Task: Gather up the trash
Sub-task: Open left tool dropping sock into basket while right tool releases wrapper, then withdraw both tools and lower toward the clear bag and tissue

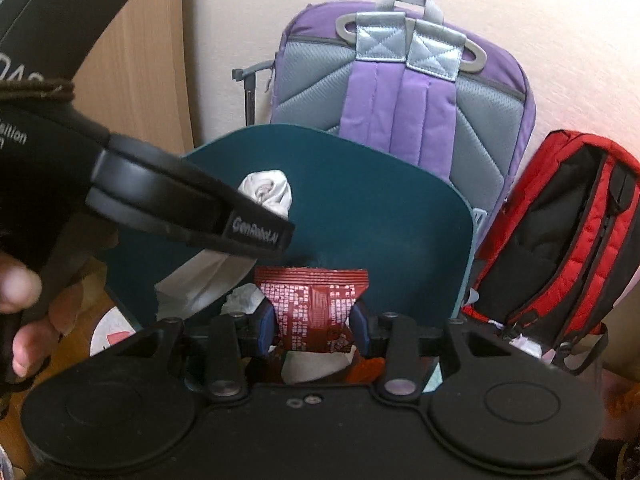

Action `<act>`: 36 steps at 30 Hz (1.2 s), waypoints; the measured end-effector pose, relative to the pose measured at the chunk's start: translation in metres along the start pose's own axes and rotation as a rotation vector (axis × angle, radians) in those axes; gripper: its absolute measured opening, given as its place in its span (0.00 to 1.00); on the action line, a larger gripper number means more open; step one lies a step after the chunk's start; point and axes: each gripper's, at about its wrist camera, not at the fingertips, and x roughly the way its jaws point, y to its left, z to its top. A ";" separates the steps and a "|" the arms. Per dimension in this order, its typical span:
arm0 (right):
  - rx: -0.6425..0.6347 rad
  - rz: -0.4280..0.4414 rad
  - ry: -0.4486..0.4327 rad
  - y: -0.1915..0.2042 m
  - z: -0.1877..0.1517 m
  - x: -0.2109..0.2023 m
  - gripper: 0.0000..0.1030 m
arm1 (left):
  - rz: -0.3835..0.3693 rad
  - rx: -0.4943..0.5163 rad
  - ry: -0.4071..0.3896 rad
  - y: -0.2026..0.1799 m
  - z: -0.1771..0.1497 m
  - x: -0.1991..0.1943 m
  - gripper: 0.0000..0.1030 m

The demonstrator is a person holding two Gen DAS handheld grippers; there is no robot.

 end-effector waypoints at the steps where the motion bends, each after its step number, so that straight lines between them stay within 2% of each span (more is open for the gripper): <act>1: 0.008 0.002 0.003 -0.001 0.000 0.000 0.37 | 0.000 0.005 0.008 -0.001 -0.001 0.002 0.27; 4: 0.018 0.007 0.015 -0.003 0.000 0.001 0.37 | 0.000 0.006 0.021 -0.004 -0.004 0.002 0.34; 6: 0.011 -0.010 0.020 -0.005 0.005 0.005 0.37 | 0.010 -0.005 0.013 -0.004 -0.004 0.001 0.65; 8: 0.006 -0.019 0.022 -0.006 0.006 0.004 0.40 | 0.015 -0.002 -0.010 -0.005 -0.006 -0.004 0.75; 14: 0.042 -0.027 -0.002 -0.009 0.007 -0.009 0.46 | 0.013 0.009 -0.014 -0.010 -0.008 -0.015 0.78; 21: 0.052 -0.030 -0.028 -0.008 0.006 -0.038 0.48 | 0.016 0.017 -0.037 -0.012 -0.016 -0.044 0.80; 36: 0.035 -0.035 -0.085 0.017 -0.007 -0.138 0.48 | -0.009 0.061 -0.133 -0.027 -0.046 -0.159 0.80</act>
